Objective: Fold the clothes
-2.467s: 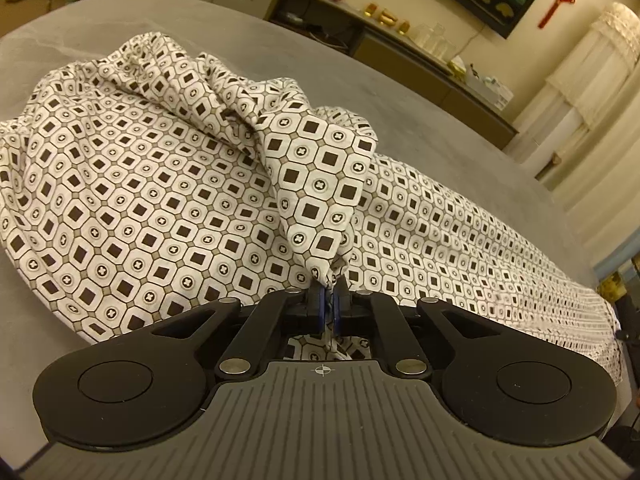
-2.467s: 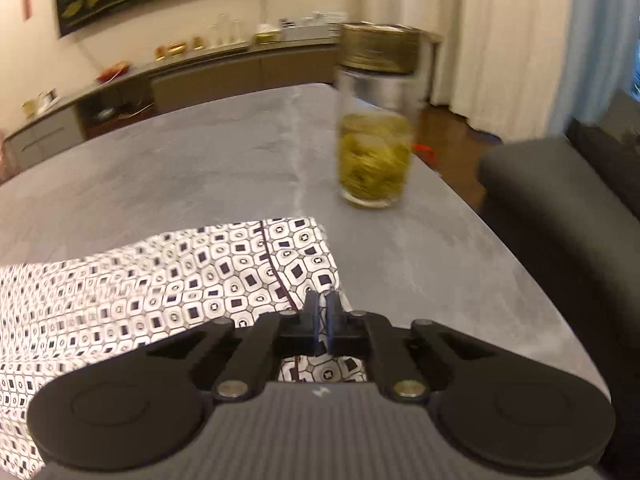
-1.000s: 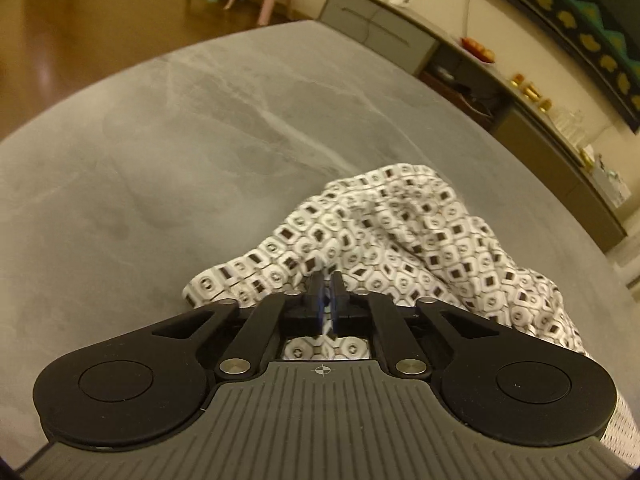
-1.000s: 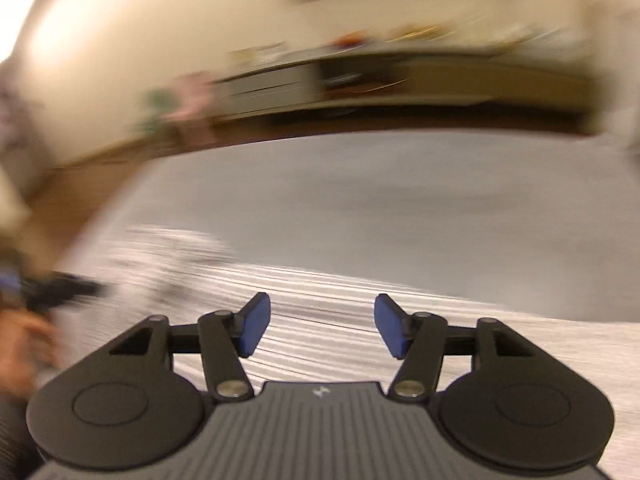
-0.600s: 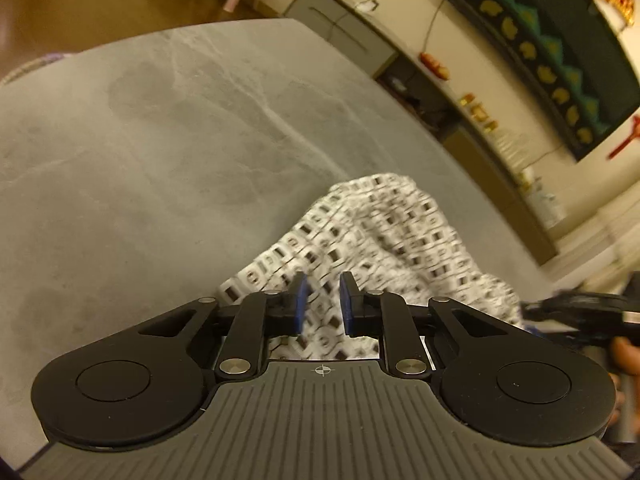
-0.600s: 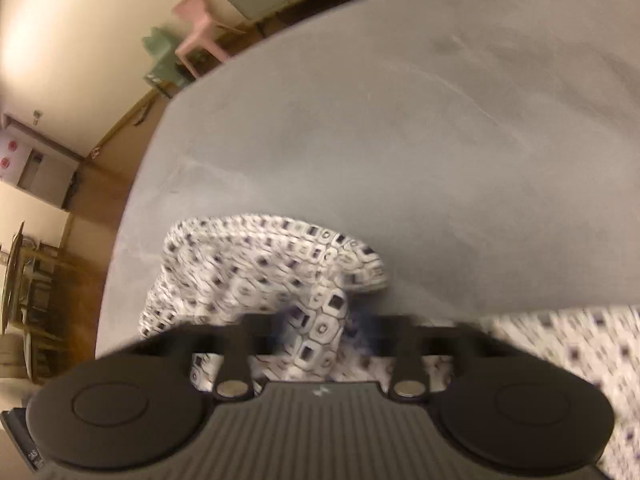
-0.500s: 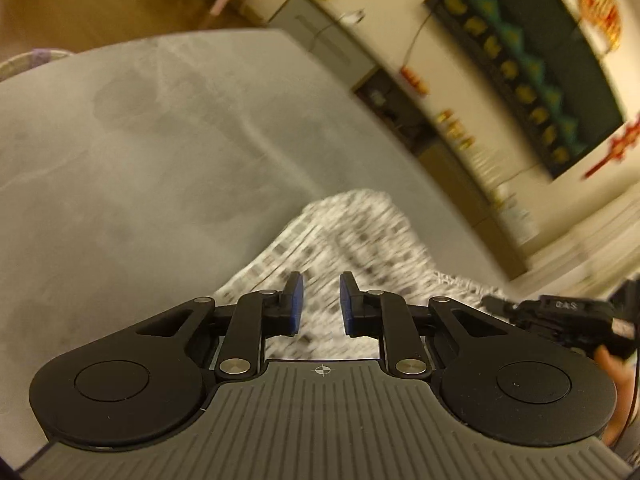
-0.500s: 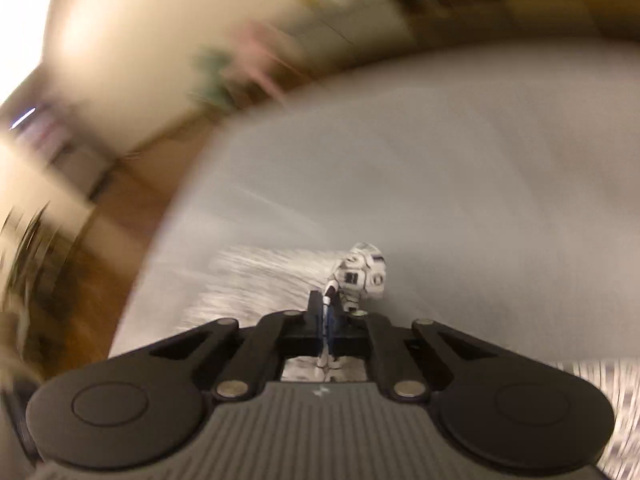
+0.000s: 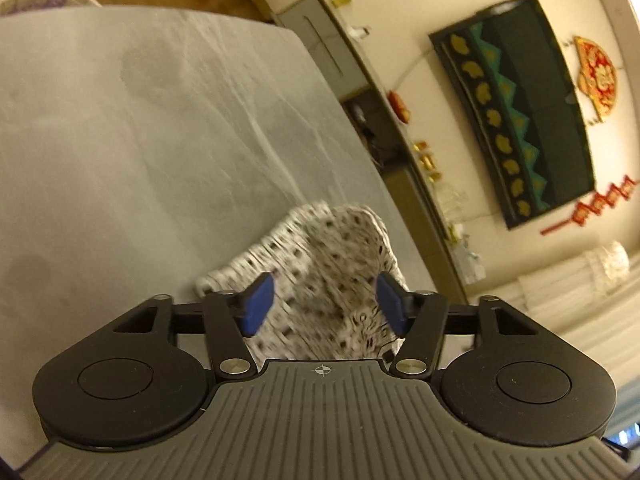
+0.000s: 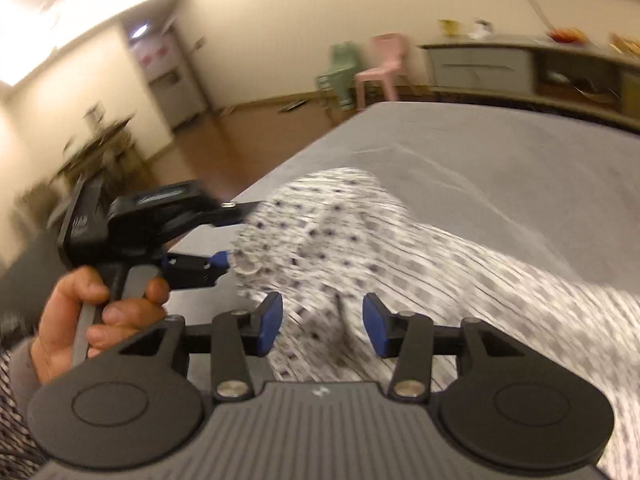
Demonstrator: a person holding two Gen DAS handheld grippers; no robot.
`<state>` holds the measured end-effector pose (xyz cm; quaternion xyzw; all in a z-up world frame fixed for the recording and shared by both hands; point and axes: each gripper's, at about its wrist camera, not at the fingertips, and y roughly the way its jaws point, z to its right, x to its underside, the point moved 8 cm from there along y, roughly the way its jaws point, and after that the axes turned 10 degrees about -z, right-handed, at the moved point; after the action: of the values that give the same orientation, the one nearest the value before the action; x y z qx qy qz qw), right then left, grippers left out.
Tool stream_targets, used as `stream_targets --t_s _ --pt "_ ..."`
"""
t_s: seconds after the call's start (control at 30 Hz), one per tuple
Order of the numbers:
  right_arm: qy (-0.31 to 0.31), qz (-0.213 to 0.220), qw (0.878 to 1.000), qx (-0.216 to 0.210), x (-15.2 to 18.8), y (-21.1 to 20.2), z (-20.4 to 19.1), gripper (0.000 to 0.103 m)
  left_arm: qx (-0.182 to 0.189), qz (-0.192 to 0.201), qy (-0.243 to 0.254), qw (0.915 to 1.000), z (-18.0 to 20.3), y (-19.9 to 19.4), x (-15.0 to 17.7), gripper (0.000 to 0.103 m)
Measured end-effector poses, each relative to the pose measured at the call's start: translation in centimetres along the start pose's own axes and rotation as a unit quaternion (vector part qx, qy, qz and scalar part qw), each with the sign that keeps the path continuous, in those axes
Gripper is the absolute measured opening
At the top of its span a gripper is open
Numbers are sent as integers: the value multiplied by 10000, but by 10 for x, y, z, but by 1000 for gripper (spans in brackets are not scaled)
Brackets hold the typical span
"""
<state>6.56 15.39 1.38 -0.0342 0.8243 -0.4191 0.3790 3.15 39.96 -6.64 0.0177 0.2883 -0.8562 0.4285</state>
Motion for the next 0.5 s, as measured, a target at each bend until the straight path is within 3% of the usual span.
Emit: stream_targets --t_s 0.07,0.17,0.33,0.47,0.5 --pt "202 86 9993 291 9 -15 20 45 115 -151 301 9994 15 5 9 71" --pt "465 156 9949 881 29 -36 52 47 139 -207 654 9975 33 9 20 73" --pt "828 242 9804 1771 64 -57 94 49 76 182 461 9987 26 -7 18 77" --pt "1216 190 9698 2108 86 -61 127 49 150 -98 755 9970 35 2 27 82" --pt "1286 167 9665 2216 91 -61 134 49 -23 -139 968 9952 38 7 29 82"
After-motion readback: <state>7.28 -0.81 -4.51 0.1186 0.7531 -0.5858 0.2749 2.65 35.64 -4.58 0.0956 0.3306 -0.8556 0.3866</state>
